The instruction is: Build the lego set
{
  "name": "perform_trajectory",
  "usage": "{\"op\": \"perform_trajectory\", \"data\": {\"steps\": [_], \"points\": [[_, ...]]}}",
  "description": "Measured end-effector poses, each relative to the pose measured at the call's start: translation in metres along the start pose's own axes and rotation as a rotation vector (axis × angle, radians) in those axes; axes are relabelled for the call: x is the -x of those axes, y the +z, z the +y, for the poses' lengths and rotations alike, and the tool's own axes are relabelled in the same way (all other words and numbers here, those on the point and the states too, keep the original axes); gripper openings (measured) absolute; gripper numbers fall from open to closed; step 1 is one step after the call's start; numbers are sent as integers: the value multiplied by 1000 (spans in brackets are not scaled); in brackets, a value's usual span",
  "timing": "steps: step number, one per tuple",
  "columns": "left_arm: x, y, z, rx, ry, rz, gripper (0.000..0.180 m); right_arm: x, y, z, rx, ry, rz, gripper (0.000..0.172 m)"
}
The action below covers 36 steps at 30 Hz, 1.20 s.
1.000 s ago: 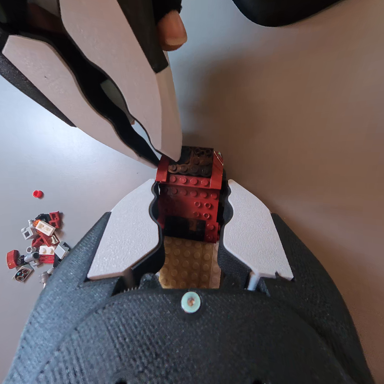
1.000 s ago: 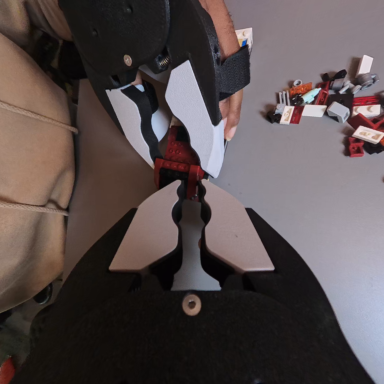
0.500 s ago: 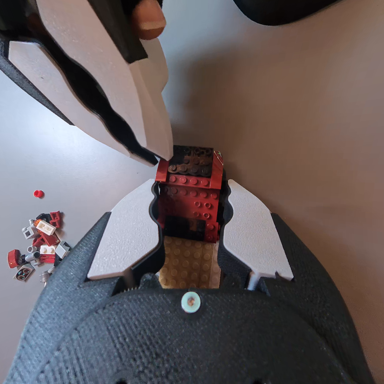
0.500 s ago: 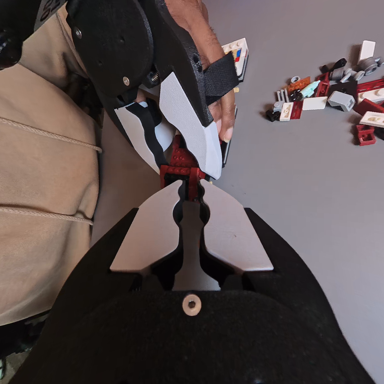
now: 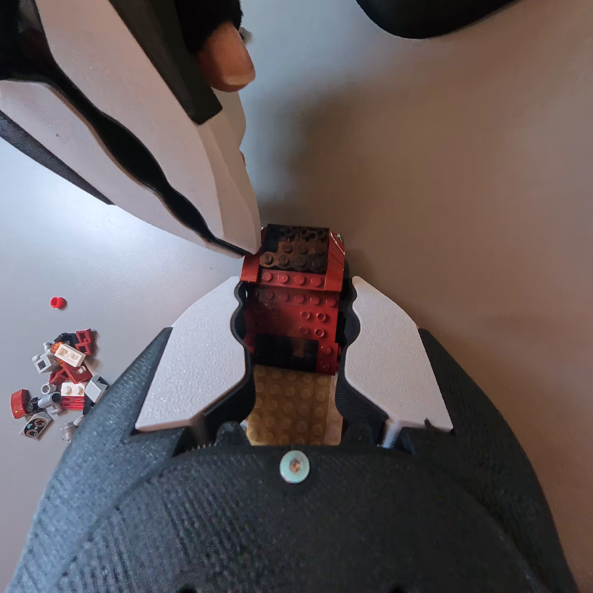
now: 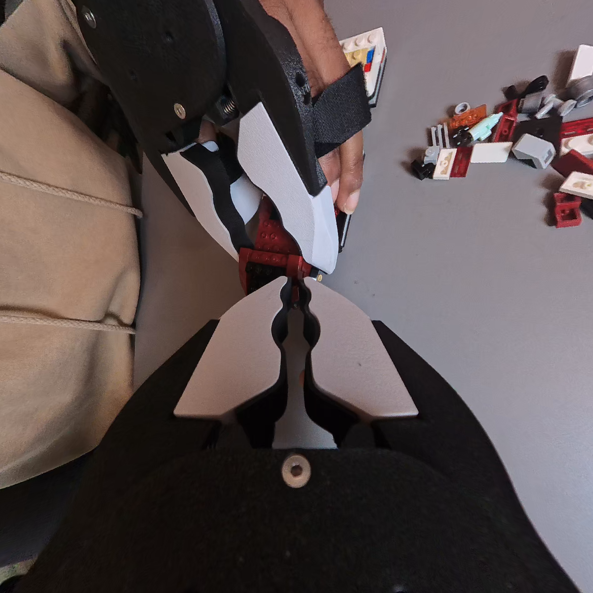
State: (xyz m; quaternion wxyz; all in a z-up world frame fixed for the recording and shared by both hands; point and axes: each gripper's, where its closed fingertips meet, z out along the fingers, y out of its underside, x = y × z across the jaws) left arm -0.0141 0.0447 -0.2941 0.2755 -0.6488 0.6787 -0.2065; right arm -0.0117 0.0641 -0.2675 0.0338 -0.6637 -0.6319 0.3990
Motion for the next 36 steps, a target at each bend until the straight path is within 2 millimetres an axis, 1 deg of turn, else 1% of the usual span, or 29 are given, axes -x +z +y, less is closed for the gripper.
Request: {"op": "perform_trajectory", "data": {"steps": [6, 11, 17, 20, 24, 25, 27, 30, 34, 36], "points": [[0, 0, 0, 3, 3, 4, 60, 1, 1, 1, 50, -23, 9, 4], [0, 0, 0, 4, 3, 4, 60, 1, 1, 1, 109, -3, -8, 4], [0, 0, 0, 4, 4, 7, 59, 1, 1, 1, 133, 10, -6, 4], [-1, -1, 1, 6, 3, 10, 60, 1, 2, 1, 112, 12, 15, 4], [-1, -1, 1, 9, -5, 12, 60, -1, 1, -2, 60, -56, 82, 4], [-1, -1, 1, 11, -5, 11, 60, -1, 1, -4, 37, -49, 81, 6], [-3, -1, 1, 20, -9, 22, 68, 1, -2, -6, -10, -22, 48, 8], [-3, -3, 3, 36, -15, 21, 76, 0, -5, -6, -32, -16, 49, 10], [1, -12, -3, -9, -54, 19, 76, -2, -5, -8, -46, -13, 46, 12], [6, -15, 0, 2, -64, -4, 75, -2, -3, -9, -47, -12, 34, 12]]}}
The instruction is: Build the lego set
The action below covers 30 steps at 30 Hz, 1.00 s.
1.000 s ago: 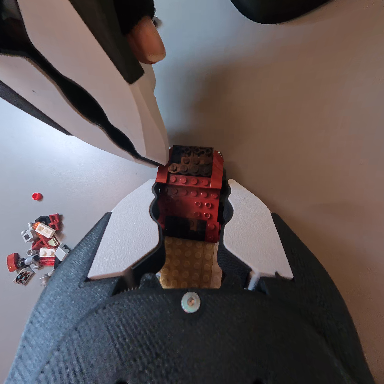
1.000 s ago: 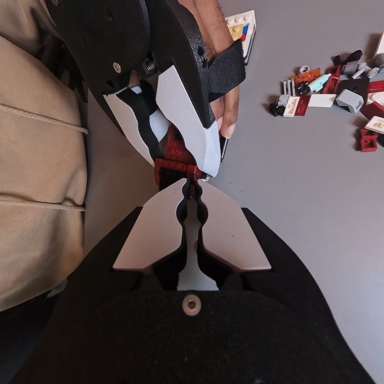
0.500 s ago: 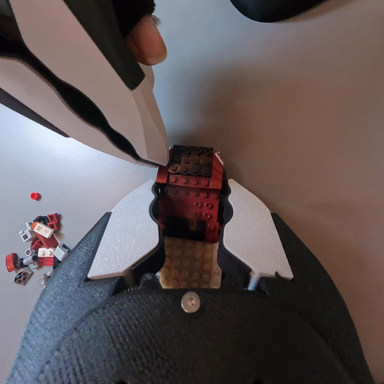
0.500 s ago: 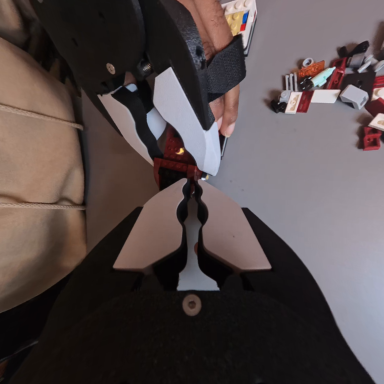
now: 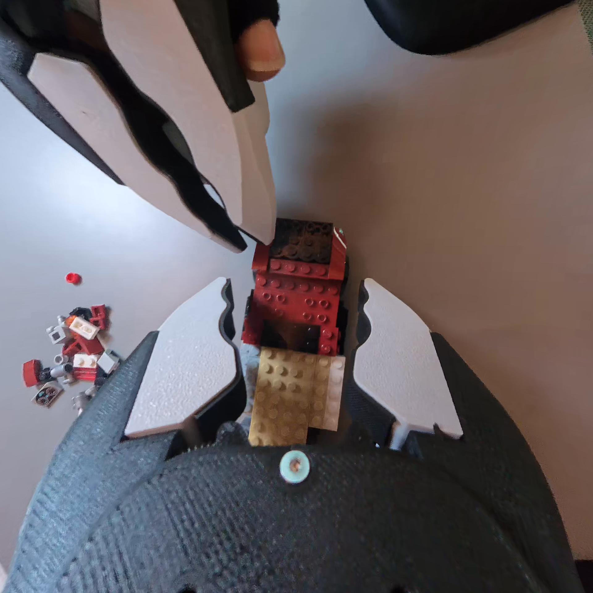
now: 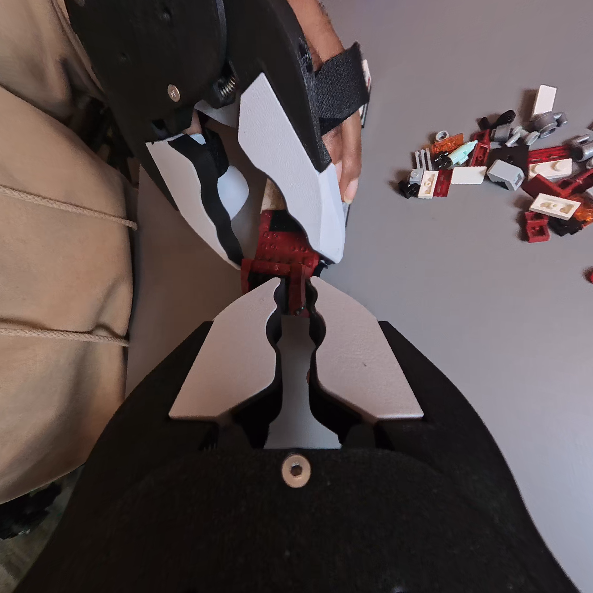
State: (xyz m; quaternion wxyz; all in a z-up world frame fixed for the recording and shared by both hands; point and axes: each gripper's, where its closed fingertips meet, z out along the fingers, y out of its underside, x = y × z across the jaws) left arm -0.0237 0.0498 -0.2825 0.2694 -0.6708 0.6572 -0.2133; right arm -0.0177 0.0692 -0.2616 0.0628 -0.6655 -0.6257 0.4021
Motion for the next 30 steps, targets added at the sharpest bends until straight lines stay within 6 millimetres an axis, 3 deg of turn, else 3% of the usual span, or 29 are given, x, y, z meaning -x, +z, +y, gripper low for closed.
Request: {"op": "perform_trajectory", "data": {"steps": [5, 30], "points": [[1, 6, 14, 65, -8, 4, 66, -2, 6, 0, 38, -10, -19, 8], [-2, 9, 15, 39, -3, 48, 63, 1, 9, 2, 204, 64, -8, 5]]}}
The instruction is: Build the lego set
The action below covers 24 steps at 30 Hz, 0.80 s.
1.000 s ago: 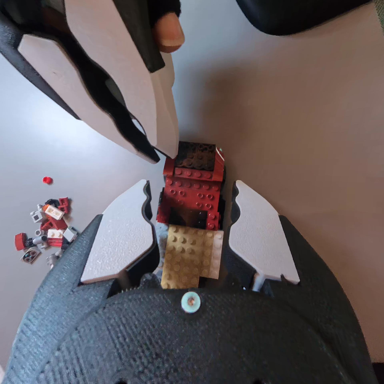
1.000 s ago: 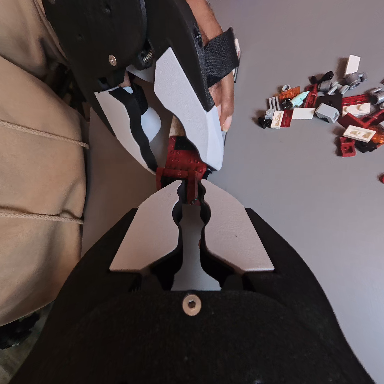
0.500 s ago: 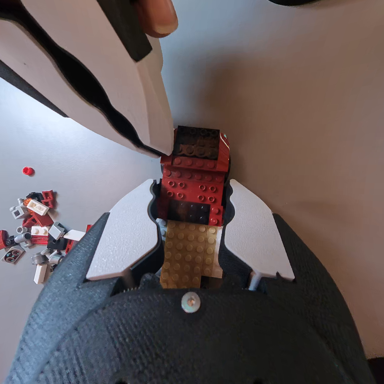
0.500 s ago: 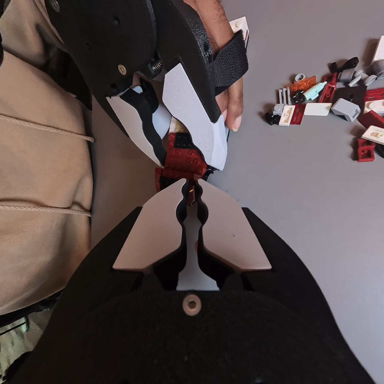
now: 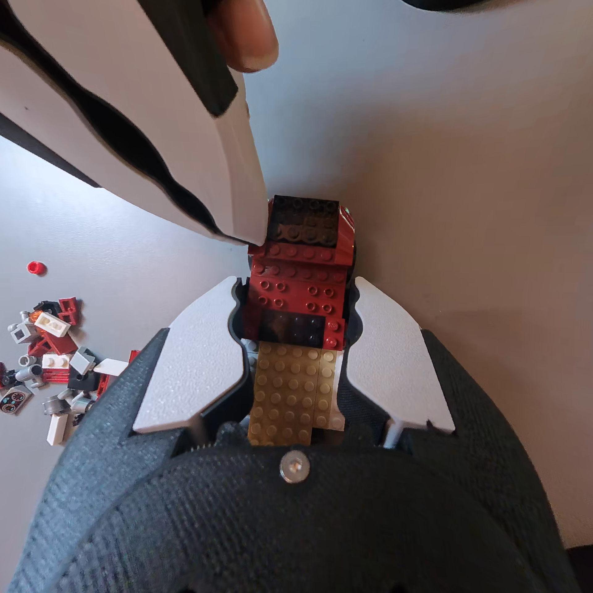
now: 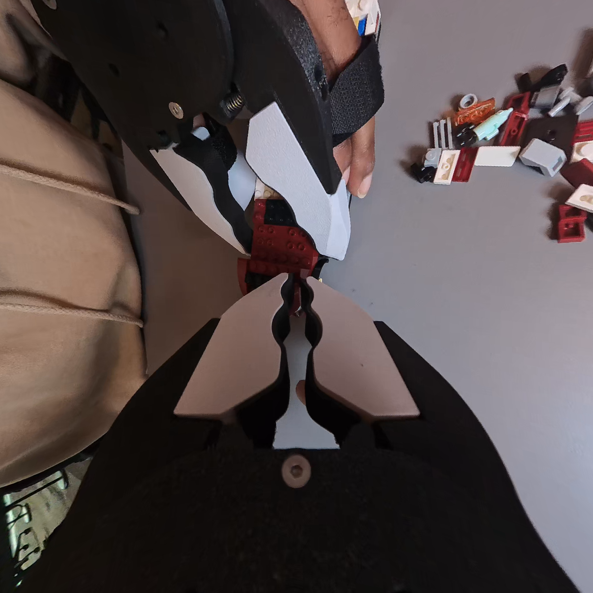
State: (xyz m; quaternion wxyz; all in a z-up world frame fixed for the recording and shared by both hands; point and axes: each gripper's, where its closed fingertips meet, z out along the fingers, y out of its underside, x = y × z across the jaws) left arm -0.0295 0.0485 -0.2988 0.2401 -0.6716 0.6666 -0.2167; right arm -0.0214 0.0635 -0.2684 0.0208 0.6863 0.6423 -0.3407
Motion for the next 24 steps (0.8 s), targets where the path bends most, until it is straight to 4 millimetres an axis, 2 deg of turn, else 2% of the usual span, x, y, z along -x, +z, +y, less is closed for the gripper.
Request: {"op": "perform_trajectory", "data": {"steps": [8, 13, 15, 18, 20, 24], "points": [[-1, 0, 0, 0, 4, 9, 63, 1, 2, -2, -3, 21, 4, 5], [-3, 0, 0, -8, 7, 1, 63, 1, 1, -5, -61, -56, 48, 4], [-2, 0, 0, -11, 5, -6, 63, 3, -4, -9, -151, -79, 62, 5], [-2, 0, 0, -11, 9, -9, 63, 9, -26, -14, -362, -97, 98, 15], [-2, 0, -1, -8, 13, -9, 63, 11, -35, -5, -444, -125, 184, 20], [-4, 2, 0, 22, 46, -32, 71, 14, -41, 13, -555, -160, 331, 46]]}}
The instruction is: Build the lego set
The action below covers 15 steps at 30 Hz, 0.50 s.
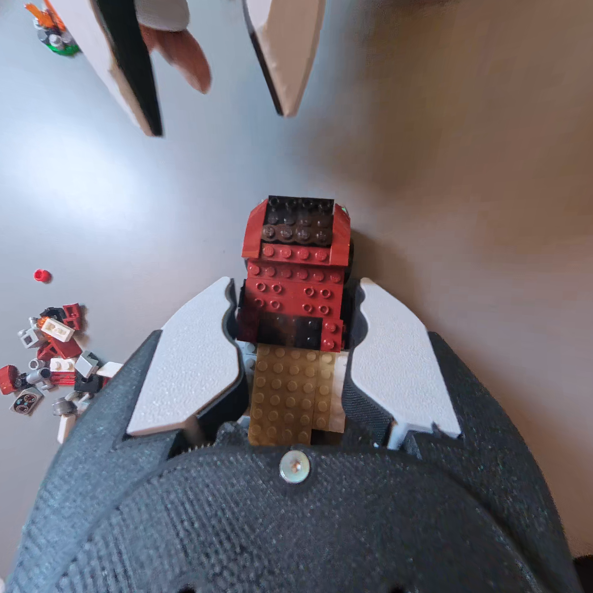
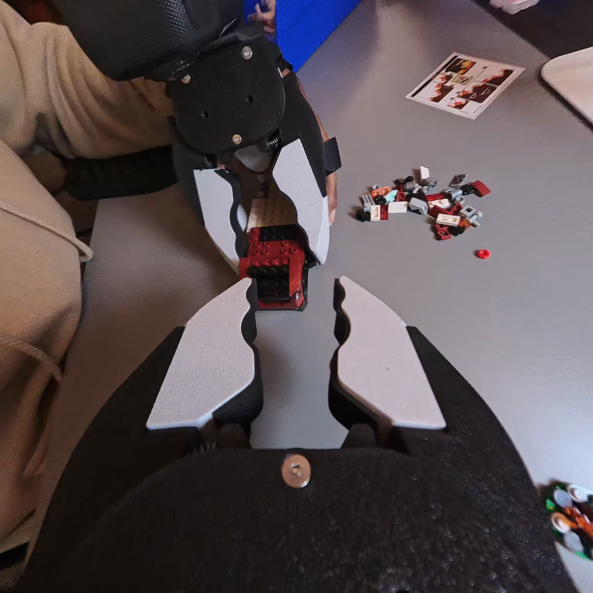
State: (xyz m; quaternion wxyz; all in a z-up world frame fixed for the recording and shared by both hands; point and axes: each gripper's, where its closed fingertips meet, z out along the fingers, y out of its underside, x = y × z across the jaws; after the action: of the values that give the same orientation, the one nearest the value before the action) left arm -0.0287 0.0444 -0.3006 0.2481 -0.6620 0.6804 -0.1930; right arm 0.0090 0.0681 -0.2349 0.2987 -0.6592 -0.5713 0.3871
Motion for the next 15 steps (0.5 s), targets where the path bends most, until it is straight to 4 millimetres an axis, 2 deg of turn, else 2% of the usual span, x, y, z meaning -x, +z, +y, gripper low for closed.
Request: {"op": "perform_trajectory", "data": {"steps": [2, 4, 7, 8, 10, 12, 15], "points": [[-3, 1, -3, 11, 9, -9, 78, -2, -6, 1, -63, -28, 67, 51], [-4, 5, -9, -2, 0, -28, 75, -9, -11, -1, -139, -36, 138, 49], [-3, 6, -13, -2, 30, -64, 62, -19, -20, -7, -221, -35, 193, 23], [-4, 5, -13, 5, 49, -75, 62, -20, -24, -9, -238, -45, 204, 12], [-9, 2, -14, -10, 93, -60, 62, -23, -32, -14, -279, -68, 235, 0], [-13, -8, -23, -107, 86, -22, 61, -20, -38, -17, -304, -76, 231, 0], [-22, -42, -50, -359, 50, 74, 61, -13, -51, -26, -371, -104, 215, 0]]}}
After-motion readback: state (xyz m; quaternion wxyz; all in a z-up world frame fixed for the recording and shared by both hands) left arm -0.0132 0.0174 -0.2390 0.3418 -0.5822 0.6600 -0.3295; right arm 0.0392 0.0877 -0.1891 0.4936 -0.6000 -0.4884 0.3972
